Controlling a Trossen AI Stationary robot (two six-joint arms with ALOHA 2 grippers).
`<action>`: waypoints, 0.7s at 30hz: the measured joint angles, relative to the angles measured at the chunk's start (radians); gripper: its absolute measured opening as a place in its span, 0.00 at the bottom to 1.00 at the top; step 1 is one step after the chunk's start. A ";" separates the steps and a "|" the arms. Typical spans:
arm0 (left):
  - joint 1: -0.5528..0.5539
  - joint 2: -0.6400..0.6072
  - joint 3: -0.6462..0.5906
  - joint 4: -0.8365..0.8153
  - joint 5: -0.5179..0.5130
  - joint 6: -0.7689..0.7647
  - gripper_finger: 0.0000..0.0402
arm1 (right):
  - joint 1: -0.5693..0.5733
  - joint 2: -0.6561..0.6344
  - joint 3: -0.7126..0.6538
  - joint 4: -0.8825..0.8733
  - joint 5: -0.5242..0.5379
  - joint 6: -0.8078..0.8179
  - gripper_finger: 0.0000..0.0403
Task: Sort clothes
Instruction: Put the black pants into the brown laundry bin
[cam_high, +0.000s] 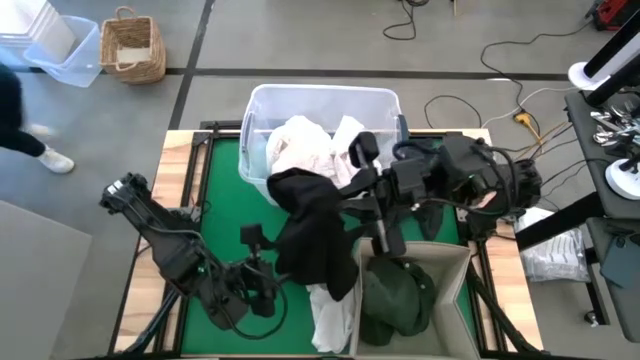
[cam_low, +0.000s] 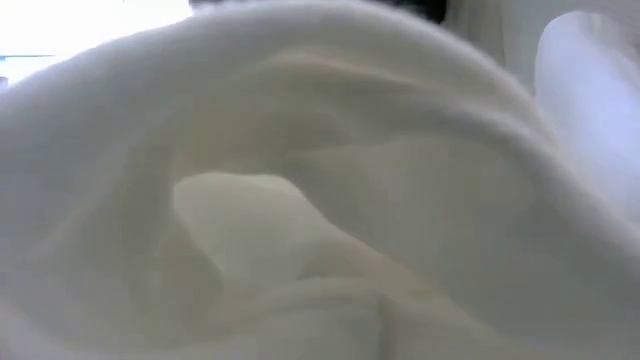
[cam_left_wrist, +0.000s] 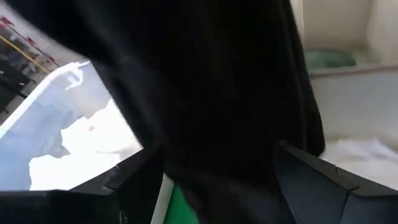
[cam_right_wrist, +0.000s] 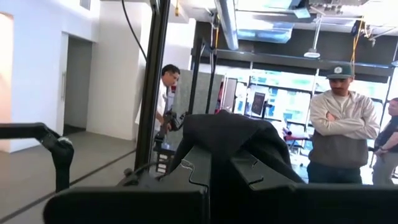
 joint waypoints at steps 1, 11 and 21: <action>0.001 -0.002 -0.016 0.040 -0.020 0.006 0.69 | 0.000 0.015 0.023 -0.009 0.000 0.000 0.02; 0.010 -0.005 -0.092 0.261 -0.075 0.098 0.59 | -0.002 0.092 0.156 -0.063 0.000 -0.001 0.03; 0.005 -0.005 -0.093 0.326 -0.087 0.176 0.03 | -0.009 0.078 0.158 -0.121 0.035 -0.045 0.03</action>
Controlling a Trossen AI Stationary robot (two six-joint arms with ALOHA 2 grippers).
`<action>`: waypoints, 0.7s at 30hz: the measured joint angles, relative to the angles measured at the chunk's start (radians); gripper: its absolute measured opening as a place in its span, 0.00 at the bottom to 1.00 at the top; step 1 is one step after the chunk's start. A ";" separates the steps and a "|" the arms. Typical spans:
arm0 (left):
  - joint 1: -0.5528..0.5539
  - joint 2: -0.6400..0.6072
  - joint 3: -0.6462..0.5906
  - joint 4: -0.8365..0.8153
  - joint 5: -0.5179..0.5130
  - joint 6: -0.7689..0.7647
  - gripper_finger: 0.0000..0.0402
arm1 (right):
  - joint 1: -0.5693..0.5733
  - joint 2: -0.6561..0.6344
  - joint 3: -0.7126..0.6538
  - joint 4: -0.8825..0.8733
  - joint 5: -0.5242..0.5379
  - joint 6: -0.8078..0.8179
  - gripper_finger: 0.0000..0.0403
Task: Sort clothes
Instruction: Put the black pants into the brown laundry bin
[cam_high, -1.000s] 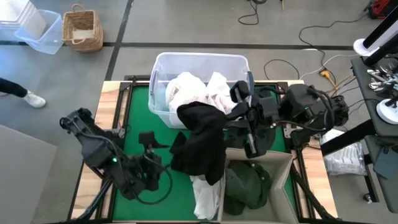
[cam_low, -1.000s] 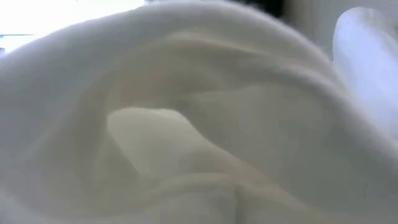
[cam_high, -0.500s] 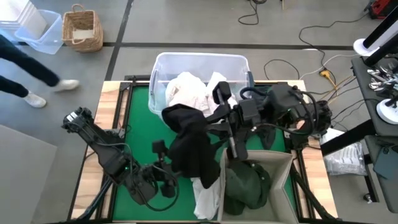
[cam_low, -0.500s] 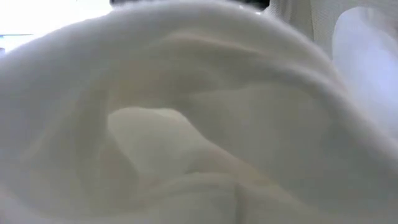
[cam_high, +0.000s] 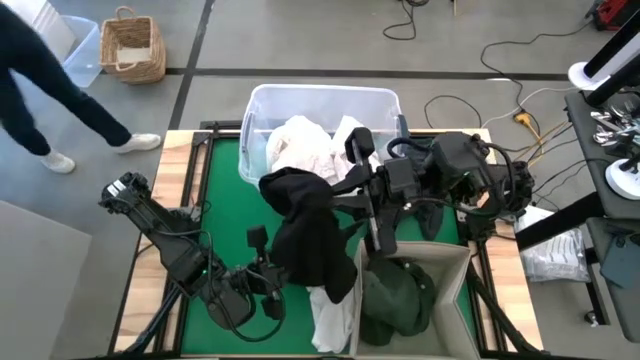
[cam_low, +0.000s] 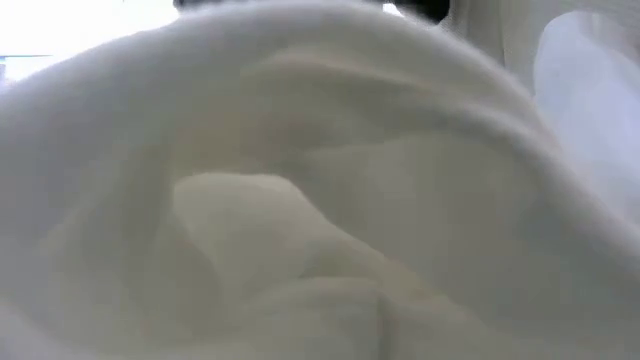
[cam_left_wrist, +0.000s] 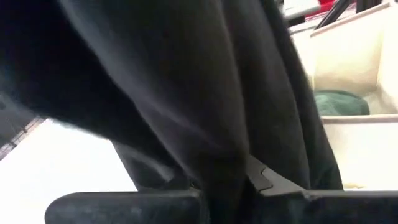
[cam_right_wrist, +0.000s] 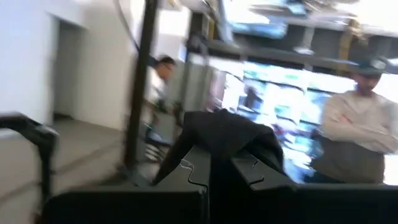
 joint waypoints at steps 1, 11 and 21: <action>-0.005 0.000 0.000 0.019 0.000 0.023 0.03 | 0.000 0.000 0.001 -0.020 0.048 -0.023 0.03; -0.091 -0.006 0.050 0.138 -0.034 0.203 0.00 | -0.067 0.002 -0.002 -0.398 0.359 -0.047 0.03; -0.096 -0.008 0.069 0.134 -0.139 0.203 0.00 | -0.143 0.009 -0.252 -0.511 0.116 0.098 0.11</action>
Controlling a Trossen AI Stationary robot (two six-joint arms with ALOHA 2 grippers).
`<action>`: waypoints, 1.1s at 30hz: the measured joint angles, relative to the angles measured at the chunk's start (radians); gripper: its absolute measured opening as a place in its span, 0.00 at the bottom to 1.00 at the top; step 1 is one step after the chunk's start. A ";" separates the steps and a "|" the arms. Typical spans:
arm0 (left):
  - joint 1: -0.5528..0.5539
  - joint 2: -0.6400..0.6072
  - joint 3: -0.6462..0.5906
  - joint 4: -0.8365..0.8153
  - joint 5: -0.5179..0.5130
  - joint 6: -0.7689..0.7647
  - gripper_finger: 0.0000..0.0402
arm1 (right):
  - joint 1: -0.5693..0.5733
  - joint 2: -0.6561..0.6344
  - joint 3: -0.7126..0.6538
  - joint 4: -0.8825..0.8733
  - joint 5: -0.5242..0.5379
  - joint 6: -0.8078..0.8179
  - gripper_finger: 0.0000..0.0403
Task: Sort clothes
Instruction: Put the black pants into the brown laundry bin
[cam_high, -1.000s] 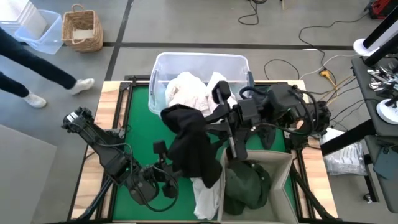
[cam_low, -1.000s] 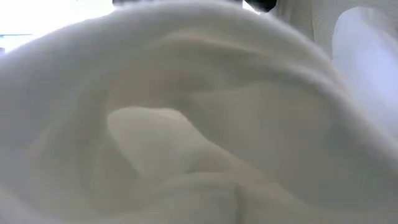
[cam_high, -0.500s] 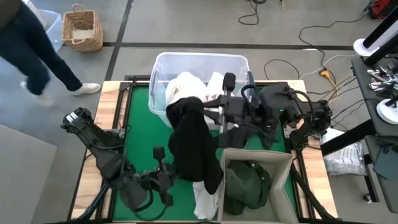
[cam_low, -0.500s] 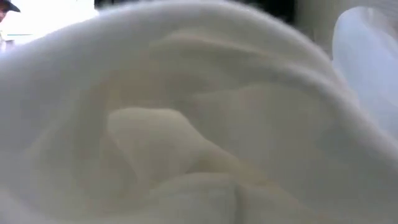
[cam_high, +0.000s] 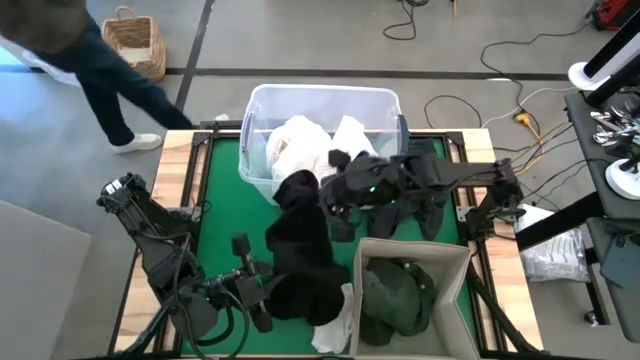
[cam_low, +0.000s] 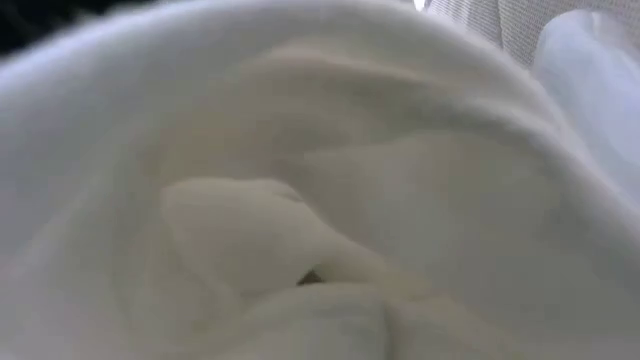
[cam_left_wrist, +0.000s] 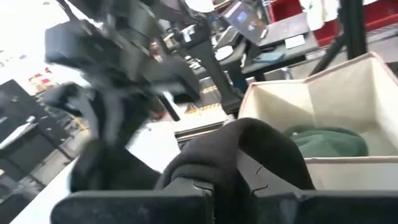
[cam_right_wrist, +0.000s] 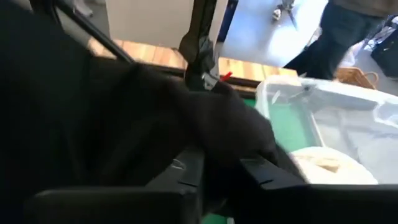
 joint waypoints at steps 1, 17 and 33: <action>-0.002 -0.001 0.000 -0.004 -0.005 0.000 0.00 | -0.003 -0.002 -0.026 0.022 -0.002 -0.003 0.14; -0.029 -0.044 0.000 -0.478 -0.255 -0.422 0.00 | -0.070 -0.198 -0.200 0.114 -0.016 -0.140 0.70; -0.025 -0.043 -0.002 -0.714 -0.289 -0.746 0.00 | 0.030 -0.500 -0.758 0.376 -0.098 0.004 0.80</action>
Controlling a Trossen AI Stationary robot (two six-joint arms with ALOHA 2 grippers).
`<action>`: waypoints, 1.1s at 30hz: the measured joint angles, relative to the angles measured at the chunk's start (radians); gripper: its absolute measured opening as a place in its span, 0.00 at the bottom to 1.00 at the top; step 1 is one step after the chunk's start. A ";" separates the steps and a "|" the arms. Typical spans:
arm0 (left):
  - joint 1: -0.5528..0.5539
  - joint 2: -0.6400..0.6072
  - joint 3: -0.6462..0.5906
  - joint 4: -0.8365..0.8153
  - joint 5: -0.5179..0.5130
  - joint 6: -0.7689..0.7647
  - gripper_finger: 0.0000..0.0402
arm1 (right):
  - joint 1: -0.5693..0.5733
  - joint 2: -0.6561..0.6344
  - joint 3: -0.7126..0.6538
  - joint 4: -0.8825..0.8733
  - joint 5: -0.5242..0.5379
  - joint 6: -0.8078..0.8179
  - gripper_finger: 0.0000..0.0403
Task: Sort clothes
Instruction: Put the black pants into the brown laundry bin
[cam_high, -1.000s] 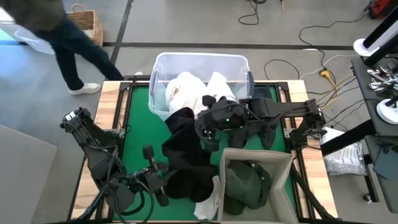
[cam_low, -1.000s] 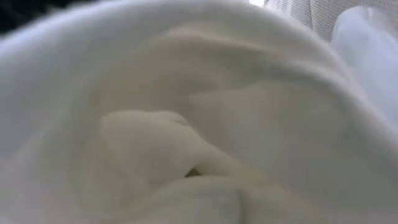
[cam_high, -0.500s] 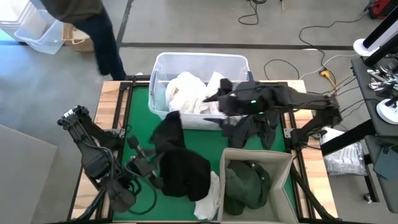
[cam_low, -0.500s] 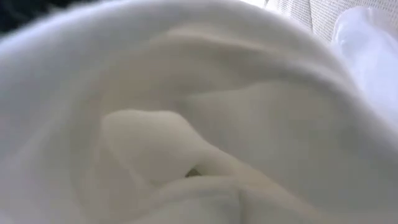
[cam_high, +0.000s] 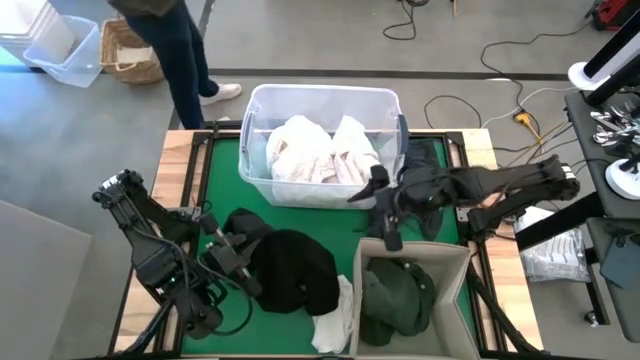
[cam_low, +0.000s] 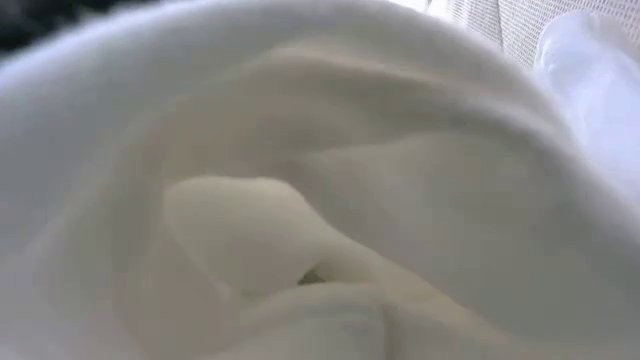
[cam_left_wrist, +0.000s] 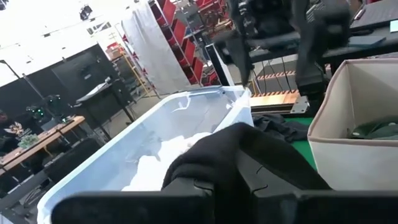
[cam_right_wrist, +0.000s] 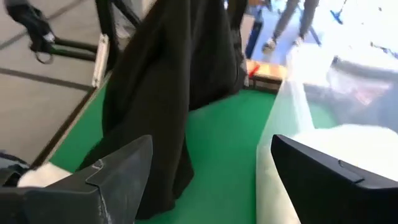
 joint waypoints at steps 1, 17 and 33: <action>0.000 0.000 0.000 0.001 -0.001 0.000 0.00 | 0.003 0.001 -0.012 0.005 0.020 0.010 0.79; 0.006 0.001 -0.001 0.007 0.000 -0.006 0.00 | -0.082 0.010 0.051 -0.056 0.442 0.054 0.58; 0.005 0.040 -0.006 0.017 0.031 -0.016 0.00 | 0.061 0.000 -0.017 -0.020 -0.026 -0.008 0.36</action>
